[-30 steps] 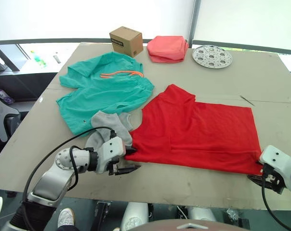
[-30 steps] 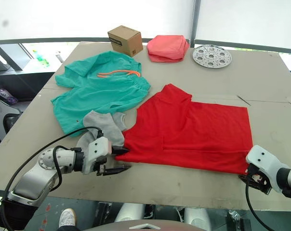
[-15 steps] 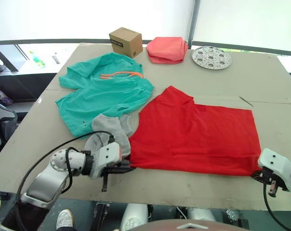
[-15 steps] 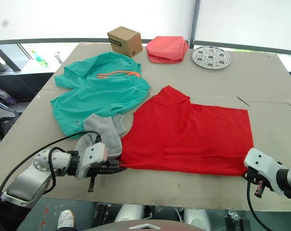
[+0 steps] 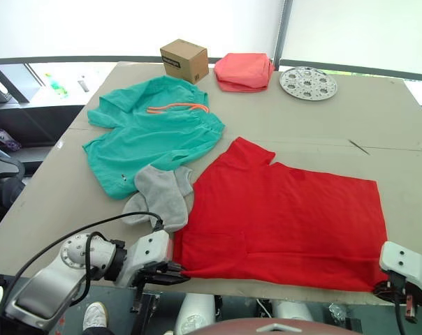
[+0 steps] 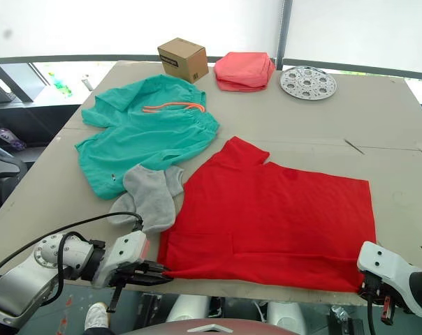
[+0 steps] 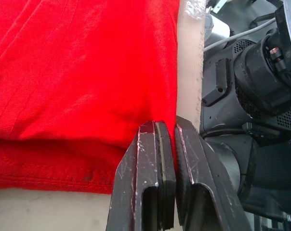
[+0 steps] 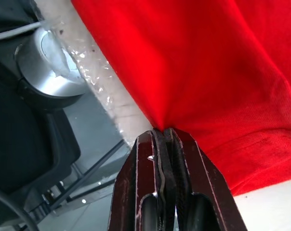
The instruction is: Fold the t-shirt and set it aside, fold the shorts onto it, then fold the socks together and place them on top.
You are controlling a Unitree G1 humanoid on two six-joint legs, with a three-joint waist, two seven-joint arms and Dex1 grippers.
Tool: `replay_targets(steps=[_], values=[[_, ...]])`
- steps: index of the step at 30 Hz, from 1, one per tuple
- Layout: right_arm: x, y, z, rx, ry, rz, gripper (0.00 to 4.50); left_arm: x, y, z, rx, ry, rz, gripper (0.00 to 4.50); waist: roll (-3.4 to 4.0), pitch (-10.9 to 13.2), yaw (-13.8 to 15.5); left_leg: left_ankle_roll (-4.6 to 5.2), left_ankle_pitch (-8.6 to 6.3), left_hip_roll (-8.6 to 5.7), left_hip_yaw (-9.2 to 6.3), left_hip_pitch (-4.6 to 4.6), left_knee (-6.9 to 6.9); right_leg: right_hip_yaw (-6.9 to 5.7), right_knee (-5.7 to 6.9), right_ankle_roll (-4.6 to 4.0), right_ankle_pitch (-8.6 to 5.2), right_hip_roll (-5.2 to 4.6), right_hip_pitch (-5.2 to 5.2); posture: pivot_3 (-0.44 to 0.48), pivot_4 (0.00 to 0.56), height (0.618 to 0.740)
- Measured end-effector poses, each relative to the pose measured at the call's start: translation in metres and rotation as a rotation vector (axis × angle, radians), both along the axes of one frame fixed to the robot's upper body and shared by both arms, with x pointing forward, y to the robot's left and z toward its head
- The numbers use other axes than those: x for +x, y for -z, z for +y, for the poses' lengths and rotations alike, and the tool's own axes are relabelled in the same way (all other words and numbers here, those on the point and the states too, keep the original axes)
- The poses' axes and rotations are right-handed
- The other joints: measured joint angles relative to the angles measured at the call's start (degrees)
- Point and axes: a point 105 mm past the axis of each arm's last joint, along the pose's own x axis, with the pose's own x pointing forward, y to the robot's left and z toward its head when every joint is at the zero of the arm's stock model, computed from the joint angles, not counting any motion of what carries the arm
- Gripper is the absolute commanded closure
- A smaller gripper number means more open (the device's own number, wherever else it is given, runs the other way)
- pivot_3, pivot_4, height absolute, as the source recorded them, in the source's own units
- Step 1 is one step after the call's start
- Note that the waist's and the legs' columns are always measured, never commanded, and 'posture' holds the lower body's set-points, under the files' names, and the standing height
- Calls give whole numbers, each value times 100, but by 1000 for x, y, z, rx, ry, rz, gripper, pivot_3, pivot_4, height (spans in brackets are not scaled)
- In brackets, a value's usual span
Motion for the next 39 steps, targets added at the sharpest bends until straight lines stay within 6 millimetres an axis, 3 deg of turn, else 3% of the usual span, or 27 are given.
replay_targets(steps=[3, 7, 10, 14, 17, 20, 28, 33, 39], values=[[7, -10, 0, 51, 41, -71, 3487, 7, -19, -8, -110, -74, 25, 2981, 3, 10, 1, 1, 0, 0, -5, -2, 5, -2, 2, 0, 0, 0, 0, 0, 150, 740], [14, -28, -3, 105, 82, -163, 1666, 18, -44, -6, -194, -146, 64, 1186, 5, 10, 3, 12, 8, -2, -11, -2, 5, -8, 3, 2, 1, 7, 5, 0, 150, 740], [16, -39, -1, 154, 99, -201, 212, 24, -60, -5, -235, -156, 148, 1145, 5, 12, 9, 24, 15, -6, -17, -1, 5, -10, 4, 3, 1, 12, 8, 0, 150, 740], [32, -66, 11, 312, 129, -321, 212, 61, -93, -9, -362, -238, 124, 1145, 7, 17, 13, 25, 15, -18, -32, 6, 17, -6, 9, 5, 3, 13, 26, 0, 150, 740], [61, -92, 27, 456, 141, -524, 212, 114, -107, -22, -467, -395, 11, 1145, -12, 26, 11, 28, 17, -23, -51, 13, 41, -11, 12, 14, 13, 21, 52, 0, 150, 740], [85, -104, 43, 553, 167, -667, 212, 156, -100, -36, -461, -542, -9, 1145, -26, 26, 6, 31, 19, -27, -56, 7, 52, -9, 12, 33, 29, 26, 60, 0, 150, 740], [109, -92, 92, 622, 128, -746, 212, 250, -71, -71, -351, -818, -78, 1145, -34, 27, 33, 7, 34, -35, -60, -8, 60, -14, 14, 20, 38, 59, 54, 0, 150, 740], [111, -83, 100, 589, 144, -747, 212, 271, -52, -89, -287, -838, -97, 1145, -35, 28, 4, 7, 34, -34, -60, -9, 58, -16, 14, 23, 36, 58, 52, 0, 150, 740], [110, -74, 92, 550, 217, -743, 212, 277, -57, -108, -316, -798, -58, 1145, -36, 29, -5, 27, 22, -31, -61, -10, 60, -18, 16, 23, 37, 57, 51, 0, 150, 740]])
